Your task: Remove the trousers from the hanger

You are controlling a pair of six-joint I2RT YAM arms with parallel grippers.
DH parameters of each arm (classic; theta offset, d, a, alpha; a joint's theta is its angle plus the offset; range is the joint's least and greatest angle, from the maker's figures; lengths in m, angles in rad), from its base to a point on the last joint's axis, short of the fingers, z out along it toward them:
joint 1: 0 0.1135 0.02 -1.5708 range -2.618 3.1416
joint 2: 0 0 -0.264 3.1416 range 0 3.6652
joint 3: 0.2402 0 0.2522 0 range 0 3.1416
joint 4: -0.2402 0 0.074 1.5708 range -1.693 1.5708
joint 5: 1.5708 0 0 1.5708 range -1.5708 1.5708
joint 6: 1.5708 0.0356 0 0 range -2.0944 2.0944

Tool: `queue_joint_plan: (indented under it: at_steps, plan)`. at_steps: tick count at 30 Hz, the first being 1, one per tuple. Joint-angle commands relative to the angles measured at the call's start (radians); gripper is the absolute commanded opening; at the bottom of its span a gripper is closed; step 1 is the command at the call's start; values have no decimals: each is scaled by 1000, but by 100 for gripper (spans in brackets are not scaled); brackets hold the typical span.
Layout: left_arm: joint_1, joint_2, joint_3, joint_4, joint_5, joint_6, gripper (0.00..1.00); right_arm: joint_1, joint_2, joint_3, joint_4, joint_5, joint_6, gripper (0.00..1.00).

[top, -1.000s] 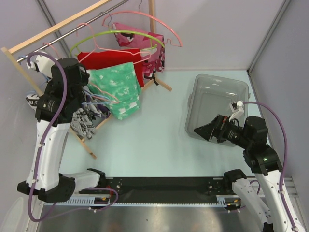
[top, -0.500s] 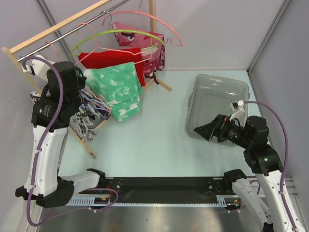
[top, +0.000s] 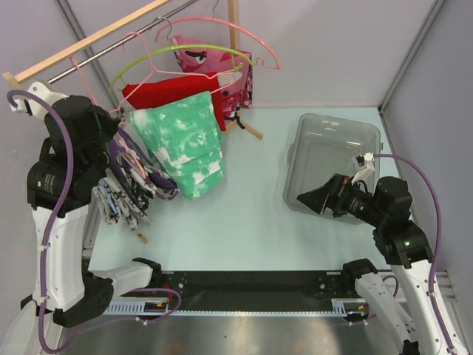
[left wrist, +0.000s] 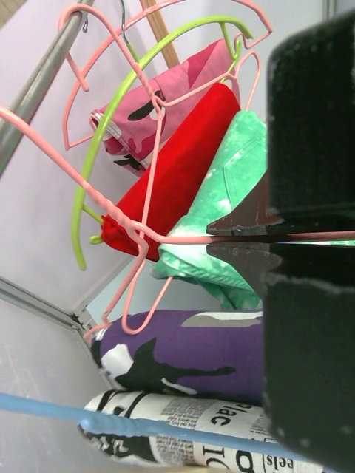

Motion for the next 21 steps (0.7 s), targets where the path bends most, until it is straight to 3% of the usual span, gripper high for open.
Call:
queue_joint_plan:
  at_steps: [1, 11, 14, 17, 21]
  plan:
    - [0, -50, 90, 191, 3, 36, 0, 6, 3, 44, 26, -10, -6, 100]
    - [1, -98, 50, 272, -27, 166, 0, 7, 1, 44, 24, -4, -12, 100]
    - [0, -112, 33, 307, 22, 200, 0, 6, 4, 37, 30, -4, -12, 100]
    - [0, -118, 1, 306, 99, 185, 0, 12, 17, 10, 96, -26, -3, 100]
    - [0, -142, -90, 312, 176, 154, 0, 82, 119, -39, 330, -29, 24, 100]
